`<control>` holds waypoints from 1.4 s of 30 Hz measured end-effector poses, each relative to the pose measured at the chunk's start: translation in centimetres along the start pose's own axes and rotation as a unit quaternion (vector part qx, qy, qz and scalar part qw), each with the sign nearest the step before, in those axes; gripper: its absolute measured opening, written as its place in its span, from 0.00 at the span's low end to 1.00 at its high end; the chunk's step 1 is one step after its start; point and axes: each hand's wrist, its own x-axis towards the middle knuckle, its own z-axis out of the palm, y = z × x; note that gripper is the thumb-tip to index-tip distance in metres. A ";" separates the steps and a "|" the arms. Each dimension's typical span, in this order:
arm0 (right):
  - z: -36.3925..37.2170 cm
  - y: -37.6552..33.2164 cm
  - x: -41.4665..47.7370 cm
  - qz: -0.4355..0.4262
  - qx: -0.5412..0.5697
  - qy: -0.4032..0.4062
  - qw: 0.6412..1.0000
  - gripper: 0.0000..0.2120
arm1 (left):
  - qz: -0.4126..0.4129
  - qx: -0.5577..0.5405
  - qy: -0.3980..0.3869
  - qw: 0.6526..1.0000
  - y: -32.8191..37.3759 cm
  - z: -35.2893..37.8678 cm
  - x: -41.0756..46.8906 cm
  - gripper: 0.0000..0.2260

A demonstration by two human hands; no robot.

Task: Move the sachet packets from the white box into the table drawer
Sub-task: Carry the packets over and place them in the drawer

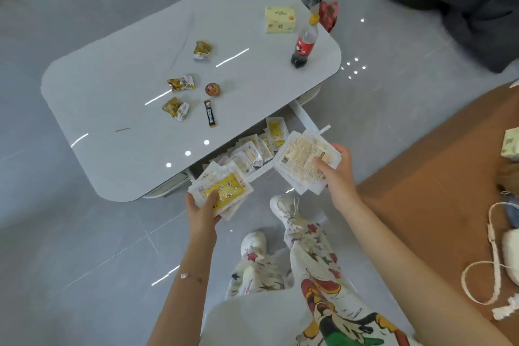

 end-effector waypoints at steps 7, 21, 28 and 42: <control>3.1 0.8 10.7 0.059 -0.107 -0.076 0.990 0.21 | -0.033 -0.059 0.085 0.994 -0.7 2.9 6.1 0.20; 10.9 20.5 39.3 0.074 -0.259 -0.084 0.959 0.19 | -0.038 0.104 0.048 0.993 -14.1 8.8 31.9 0.34; 11.9 27.4 44.2 0.057 -0.248 -0.031 0.966 0.17 | -0.033 0.148 0.055 0.987 -18.6 10.7 37.9 0.31; 13.6 9.2 26.9 -0.209 -0.520 -0.217 0.799 0.28 | 0.154 0.374 0.082 0.911 -5.3 9.8 21.2 0.27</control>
